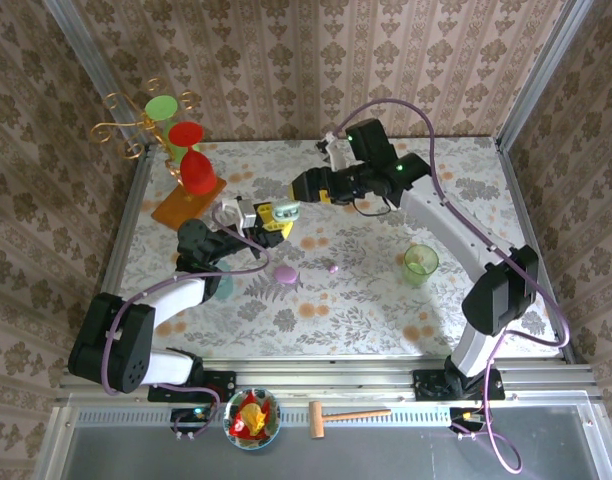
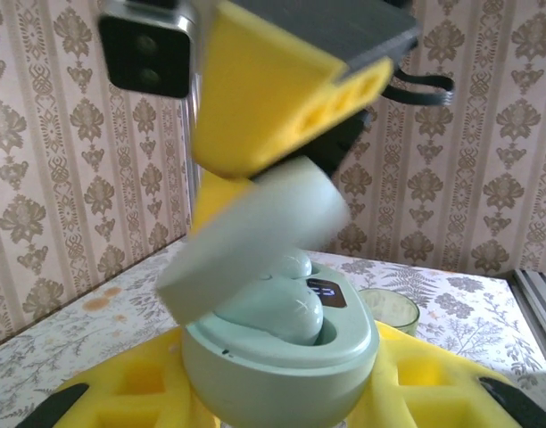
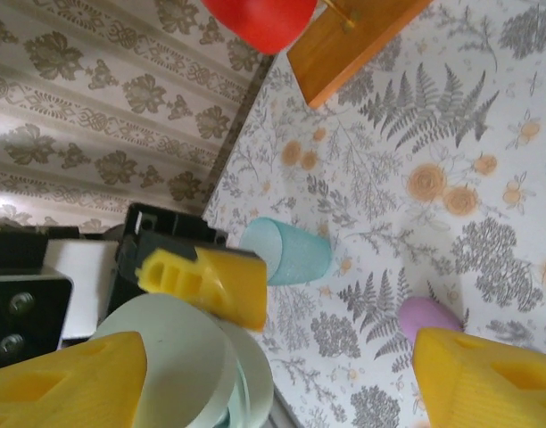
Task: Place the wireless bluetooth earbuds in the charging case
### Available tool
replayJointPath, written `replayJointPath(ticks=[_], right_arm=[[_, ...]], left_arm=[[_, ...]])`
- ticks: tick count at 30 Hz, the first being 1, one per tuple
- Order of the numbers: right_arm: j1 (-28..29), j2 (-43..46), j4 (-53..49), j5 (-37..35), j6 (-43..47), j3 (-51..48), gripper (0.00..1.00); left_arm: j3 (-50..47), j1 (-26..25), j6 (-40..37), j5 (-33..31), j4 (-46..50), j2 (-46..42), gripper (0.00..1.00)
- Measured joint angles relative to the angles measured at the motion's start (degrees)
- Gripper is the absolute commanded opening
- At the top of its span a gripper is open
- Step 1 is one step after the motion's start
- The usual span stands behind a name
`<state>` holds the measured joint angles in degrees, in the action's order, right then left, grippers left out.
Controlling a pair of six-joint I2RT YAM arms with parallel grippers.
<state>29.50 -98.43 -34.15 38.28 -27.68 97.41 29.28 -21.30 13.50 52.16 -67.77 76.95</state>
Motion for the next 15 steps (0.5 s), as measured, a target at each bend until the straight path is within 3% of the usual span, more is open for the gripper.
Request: replayJointPath(ticks=[8,15], right_arm=[[-0.87,5.11,16.85,6.03,-14.47,-13.44,0.80],[0.09,5.03,36.87,11.61,-31.67,-23.04,0.69]], left_arm=[[0.00,0.00,0.07,-2.78,-0.07,-0.07,0.29],[0.20,-0.07,0.48,-5.01,-1.29,-0.07,0.29]])
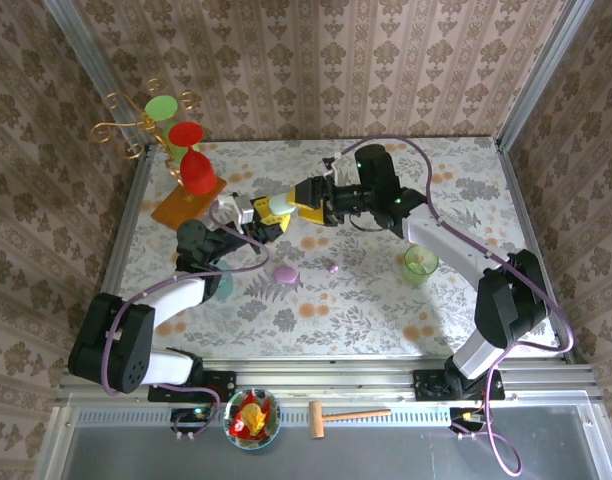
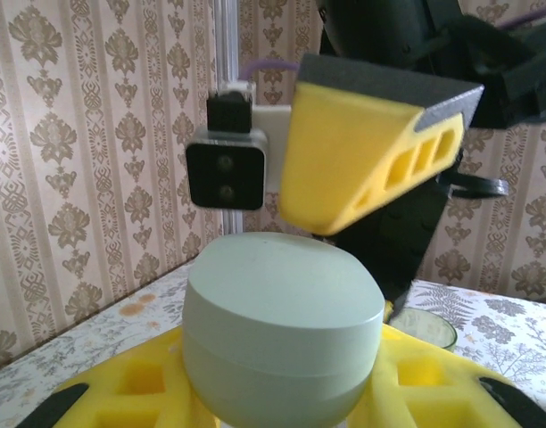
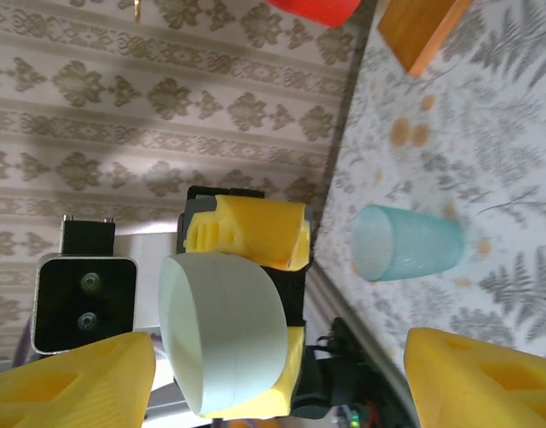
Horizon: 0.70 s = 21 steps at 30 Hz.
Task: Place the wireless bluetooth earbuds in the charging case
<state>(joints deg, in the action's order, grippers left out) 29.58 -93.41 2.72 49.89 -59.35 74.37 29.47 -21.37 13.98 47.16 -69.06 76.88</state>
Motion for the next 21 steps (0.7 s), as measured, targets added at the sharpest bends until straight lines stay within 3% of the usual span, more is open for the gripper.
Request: replayJointPath(ticks=[4,8,11,13,21], right_arm=[[0.66,-0.66,9.62,1.90,-8.24,-2.82,0.50],[0.68,-0.79,14.91,2.71,-12.41,-3.67,0.43],[0.68,-0.96,16.72,2.91,-13.75,-3.74,0.50],[0.70,-1.38,17.79,2.91,-14.60,-3.76,0.48],[0.63,-2.45,21.44,3.37,-16.65,-3.89,0.20]], left_arm=[[0.24,0.00,0.04,-0.55,0.13,0.00,0.29],[0.57,-0.31,0.28,-0.61,0.07,0.00,0.29],[0.94,-0.66,0.61,-0.48,0.02,0.00,0.29],[1.05,-0.94,0.66,-0.37,-0.02,0.00,0.29],[1.11,-1.16,0.87,-0.28,0.31,0.33,0.32]])
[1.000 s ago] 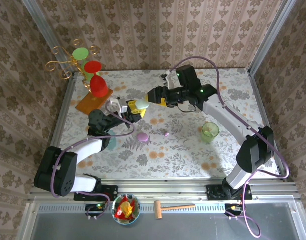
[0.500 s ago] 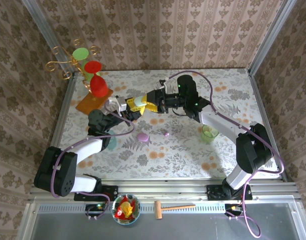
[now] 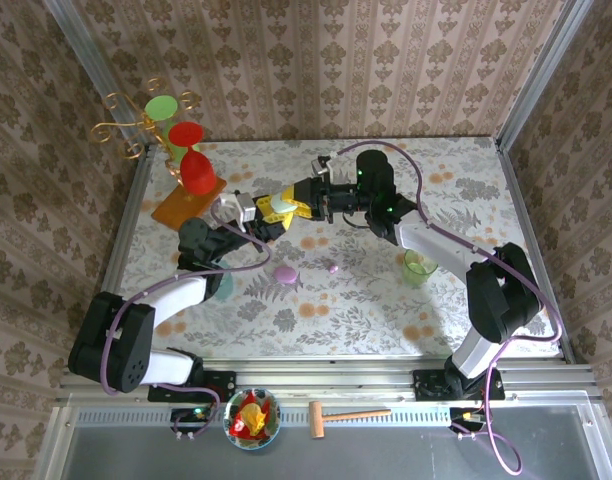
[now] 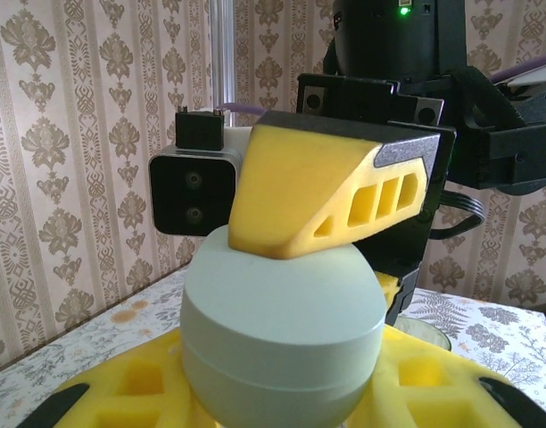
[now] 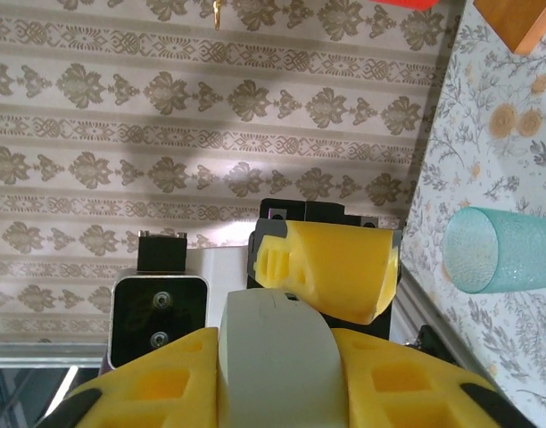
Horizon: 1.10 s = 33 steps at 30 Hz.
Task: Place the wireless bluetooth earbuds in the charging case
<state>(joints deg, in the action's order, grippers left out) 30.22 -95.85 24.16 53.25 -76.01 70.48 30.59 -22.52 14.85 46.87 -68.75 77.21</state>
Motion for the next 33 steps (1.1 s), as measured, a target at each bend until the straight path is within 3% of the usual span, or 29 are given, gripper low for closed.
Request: replayJointPath(ticks=[3,5,8,14,22,28,33], right_arm=[[-0.22,0.00,-0.26,0.13,0.85,0.00,0.19],[-0.61,0.00,-1.44,-0.09,2.73,0.00,0.21],[-1.51,0.33,-8.15,-2.67,9.18,0.00,0.21],[-7.32,0.17,-21.11,-13.18,21.27,0.00,0.22],[-14.43,-11.50,-30.84,-31.04,30.95,5.33,0.22],[-16.79,-19.85,-34.03,-36.89,32.02,7.69,0.22],[-17.62,-20.74,-35.85,-39.60,32.30,7.89,0.31]], left_arm=[[0.11,0.00,-0.02,-0.02,0.04,0.09,0.42],[0.20,0.02,-0.22,-0.07,0.13,0.22,0.61],[0.28,0.11,-0.98,-0.35,0.76,0.24,0.79],[0.33,0.02,-8.15,-2.69,12.15,-1.95,0.96],[4.55,-6.12,-26.75,-10.84,39.67,-8.37,1.00],[5.44,-8.13,-33.11,-14.67,49.16,-8.37,1.00],[5.51,-8.63,-35.08,-15.76,52.30,-7.54,1.00]])
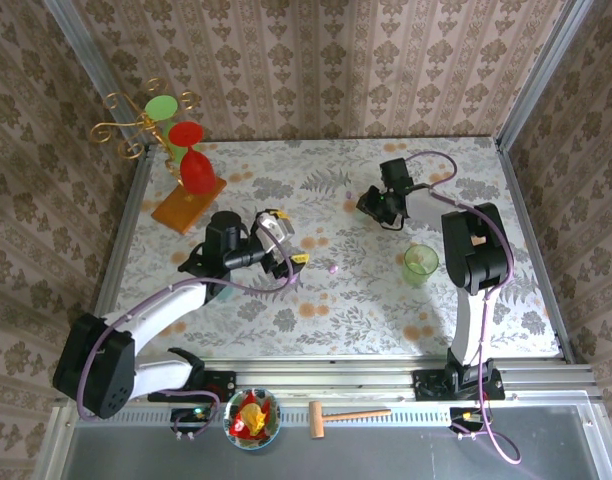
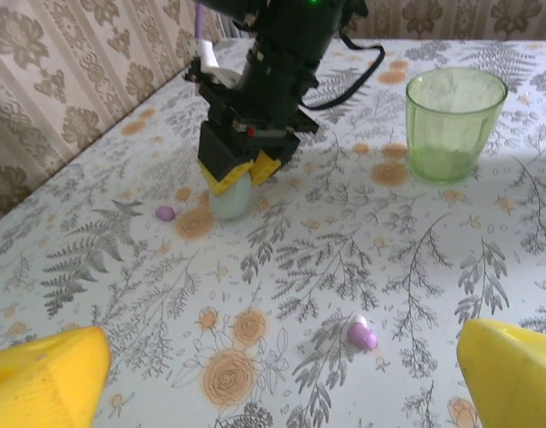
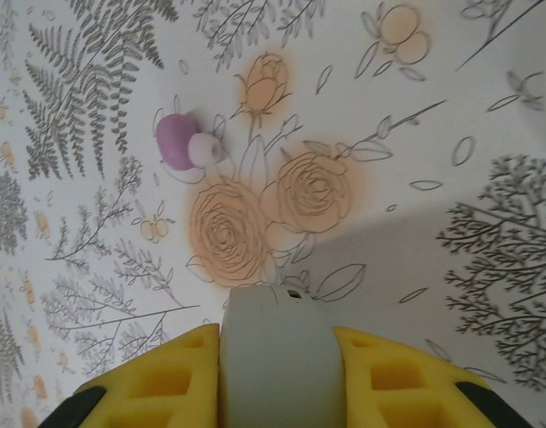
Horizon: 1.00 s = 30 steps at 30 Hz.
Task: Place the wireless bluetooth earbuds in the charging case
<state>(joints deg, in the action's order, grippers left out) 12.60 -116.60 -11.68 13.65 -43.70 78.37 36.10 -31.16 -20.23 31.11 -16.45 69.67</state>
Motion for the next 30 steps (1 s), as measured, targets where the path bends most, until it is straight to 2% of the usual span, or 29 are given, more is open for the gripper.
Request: replayJointPath(ticks=[9,13,15,18,21,26,30], right_arm=[[-1.95,1.27,-0.59,-4.07,2.08,-3.10,0.65],[-1.99,7.72,-2.54,-7.28,7.54,-6.67,0.75],[-1.25,11.74,-3.39,-8.41,11.30,-7.28,0.77],[2.01,17.27,-3.98,-9.64,18.16,-7.21,0.79],[8.02,19.26,-6.23,-10.40,25.24,-5.40,0.82],[18.56,16.59,-11.82,-10.16,31.65,-0.79,0.83],[24.50,12.66,-14.23,-9.22,33.11,1.95,0.83]], left_arm=[[0.72,0.13,-0.35,-1.49,1.07,1.01,1.00],[0.74,1.90,2.03,-3.13,1.03,0.94,1.00],[0.74,3.28,3.78,-4.33,0.92,0.59,1.00],[0.74,4.96,6.78,-6.88,0.33,-0.39,1.00],[0.74,6.54,9.40,-9.35,0.20,-2.84,1.00],[0.74,7.63,11.69,-12.17,0.28,-10.93,1.00],[0.74,8.07,13.68,-12.76,0.66,-17.59,1.00]])
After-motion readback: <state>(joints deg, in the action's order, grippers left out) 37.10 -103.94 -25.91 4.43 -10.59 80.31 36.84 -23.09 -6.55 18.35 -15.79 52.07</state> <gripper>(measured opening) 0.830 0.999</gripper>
